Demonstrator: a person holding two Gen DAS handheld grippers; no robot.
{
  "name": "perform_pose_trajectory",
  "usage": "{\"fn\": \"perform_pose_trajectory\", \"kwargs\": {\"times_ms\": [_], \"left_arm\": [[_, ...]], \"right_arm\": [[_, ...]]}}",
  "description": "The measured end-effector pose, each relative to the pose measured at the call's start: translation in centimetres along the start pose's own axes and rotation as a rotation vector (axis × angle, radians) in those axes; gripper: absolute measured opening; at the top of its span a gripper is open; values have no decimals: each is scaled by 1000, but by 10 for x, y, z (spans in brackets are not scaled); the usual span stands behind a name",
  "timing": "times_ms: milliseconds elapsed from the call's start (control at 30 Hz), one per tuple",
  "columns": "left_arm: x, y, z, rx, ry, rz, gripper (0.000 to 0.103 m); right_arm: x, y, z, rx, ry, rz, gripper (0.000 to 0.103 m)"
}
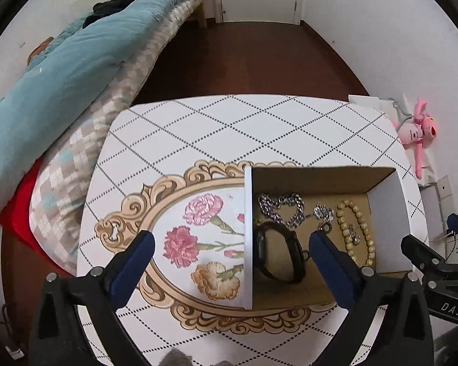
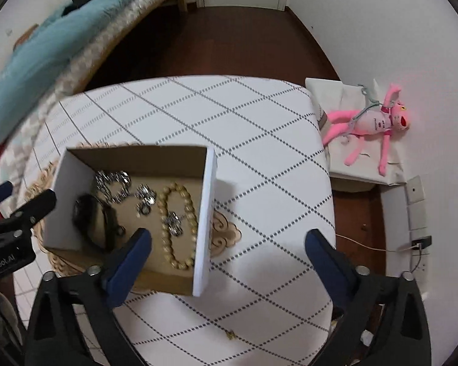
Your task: Organize jewelry
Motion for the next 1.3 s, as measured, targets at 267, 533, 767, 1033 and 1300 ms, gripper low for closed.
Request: {"fn": "perform_pose_trajectory", "kwargs": {"times_ms": [267, 533, 767, 1033, 1300], "left_arm": [[-18, -14, 3, -11, -17, 0, 103], [-43, -58, 20, 39, -62, -63, 103], [-63, -114, 33, 44, -81, -154, 103], [-75, -186, 34, -4, -79, -261, 103], [-86, -233, 36, -49, -87, -303, 103]], "right_arm": [[-18, -9, 4, -8, 7, -11, 103], [-42, -40, 11, -30, 10, -79, 103], [-69, -91, 16, -28, 31, -169, 103], [-93, -168, 23, -26, 45, -289, 103], [-112, -237, 32, -40, 37, -384, 103]]}}
Point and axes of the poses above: each gripper's, at about its wrist camera, not at the fingertips, and y roughly the way its jaws point, z to its left, x to its top, the point moved 6 cm from there along y, roughly the way its jaws point, and after that the axes turned 8 degrees about x, right-handed, at the moved point
